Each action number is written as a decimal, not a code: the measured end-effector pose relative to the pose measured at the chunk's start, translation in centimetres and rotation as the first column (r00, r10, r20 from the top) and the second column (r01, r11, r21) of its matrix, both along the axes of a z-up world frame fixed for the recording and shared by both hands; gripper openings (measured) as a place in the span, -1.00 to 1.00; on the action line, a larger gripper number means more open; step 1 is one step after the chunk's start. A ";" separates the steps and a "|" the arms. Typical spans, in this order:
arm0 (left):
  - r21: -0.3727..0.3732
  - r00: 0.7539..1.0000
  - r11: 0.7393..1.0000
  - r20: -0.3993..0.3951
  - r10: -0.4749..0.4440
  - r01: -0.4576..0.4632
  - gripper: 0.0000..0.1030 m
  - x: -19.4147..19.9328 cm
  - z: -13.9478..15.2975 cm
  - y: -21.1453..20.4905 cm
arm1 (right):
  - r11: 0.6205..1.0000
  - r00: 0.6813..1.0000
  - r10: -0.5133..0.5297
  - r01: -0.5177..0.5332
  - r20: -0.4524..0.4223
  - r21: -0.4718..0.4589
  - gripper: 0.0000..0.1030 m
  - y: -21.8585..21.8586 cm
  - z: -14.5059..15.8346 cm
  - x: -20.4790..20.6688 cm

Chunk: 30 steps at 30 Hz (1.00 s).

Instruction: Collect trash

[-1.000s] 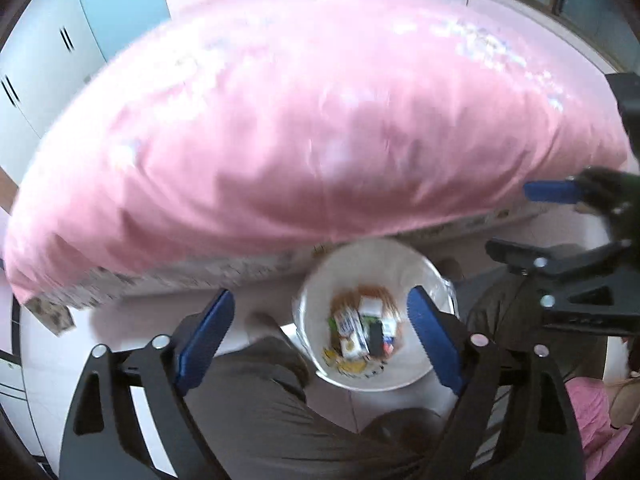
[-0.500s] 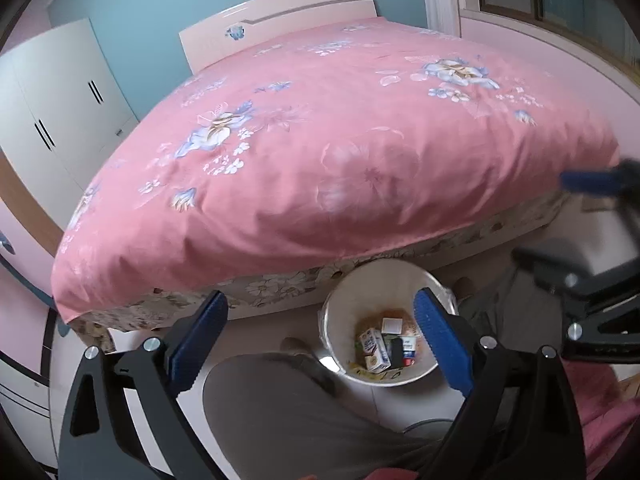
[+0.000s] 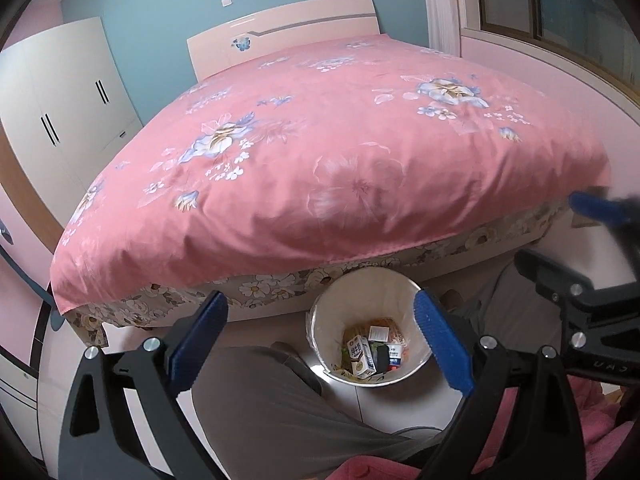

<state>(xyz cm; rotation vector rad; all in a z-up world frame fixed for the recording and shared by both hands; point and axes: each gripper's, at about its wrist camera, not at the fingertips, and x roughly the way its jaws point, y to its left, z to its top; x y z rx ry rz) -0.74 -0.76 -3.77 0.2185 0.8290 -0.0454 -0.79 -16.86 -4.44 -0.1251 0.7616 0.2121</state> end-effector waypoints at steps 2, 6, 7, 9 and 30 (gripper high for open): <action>-0.002 1.000 1.000 0.008 0.001 -0.001 0.86 -0.1 0.2 -0.1 | 1.000 1.000 -0.007 0.007 0.007 0.004 0.72 -0.1 0.2 -0.2; -0.004 1.000 1.000 0.018 -0.006 0.006 0.86 -0.2 0.4 -0.4 | 1.000 1.000 -0.026 0.025 0.008 0.008 0.72 -0.6 0.3 -0.3; -0.002 1.000 1.000 0.018 -0.009 0.009 0.86 -0.2 0.4 -0.5 | 0.999 1.000 -0.031 0.031 0.003 0.010 0.72 -0.7 0.2 -0.2; -0.001 1.000 1.000 0.021 -0.012 0.012 0.86 -0.3 0.5 -0.5 | 0.999 0.999 -0.036 0.036 -0.003 0.011 0.72 -0.8 0.1 -0.3; -0.003 1.000 1.000 0.022 -0.012 0.012 0.86 -0.4 0.5 -0.6 | 0.999 0.999 -0.039 0.039 -0.008 0.010 0.72 -0.8 0.1 -0.3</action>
